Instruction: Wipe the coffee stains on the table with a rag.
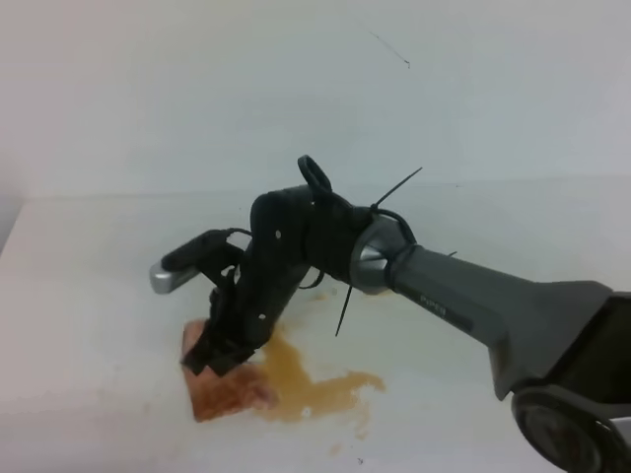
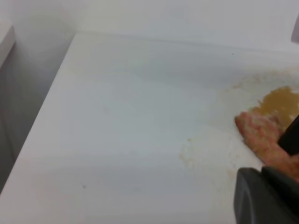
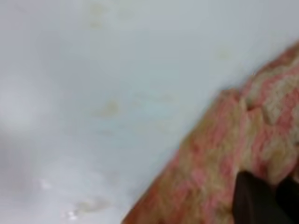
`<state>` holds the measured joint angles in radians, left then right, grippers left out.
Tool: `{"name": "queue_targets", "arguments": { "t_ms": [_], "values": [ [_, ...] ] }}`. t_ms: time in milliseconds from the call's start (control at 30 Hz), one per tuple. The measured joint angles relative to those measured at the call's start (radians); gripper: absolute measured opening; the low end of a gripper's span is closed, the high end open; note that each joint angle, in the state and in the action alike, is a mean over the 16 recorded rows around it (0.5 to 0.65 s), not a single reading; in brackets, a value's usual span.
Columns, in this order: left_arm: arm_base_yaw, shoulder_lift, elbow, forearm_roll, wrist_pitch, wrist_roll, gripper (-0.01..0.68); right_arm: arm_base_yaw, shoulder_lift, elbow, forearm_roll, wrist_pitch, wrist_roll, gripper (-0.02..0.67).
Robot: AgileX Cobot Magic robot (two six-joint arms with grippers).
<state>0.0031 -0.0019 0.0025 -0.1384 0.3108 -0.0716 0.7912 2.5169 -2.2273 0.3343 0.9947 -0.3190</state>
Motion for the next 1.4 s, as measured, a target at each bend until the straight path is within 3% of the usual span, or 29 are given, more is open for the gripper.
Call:
{"name": "queue_targets", "arguments": {
  "t_ms": [333,933,1400],
  "values": [
    [0.000,0.000,0.000,0.000,0.000,0.000,-0.002,-0.043,0.040,-0.005,-0.058,-0.041,0.040,0.030],
    [0.000,0.001,-0.002,0.000,0.001,0.000,-0.002,-0.260,0.048,-0.008,-0.058,-0.069,0.035,0.032],
    [0.000,0.001,-0.002,0.000,0.001,0.000,-0.003,-0.294,-0.048,0.000,-0.105,-0.016,-0.040,0.032]
  ]
}}
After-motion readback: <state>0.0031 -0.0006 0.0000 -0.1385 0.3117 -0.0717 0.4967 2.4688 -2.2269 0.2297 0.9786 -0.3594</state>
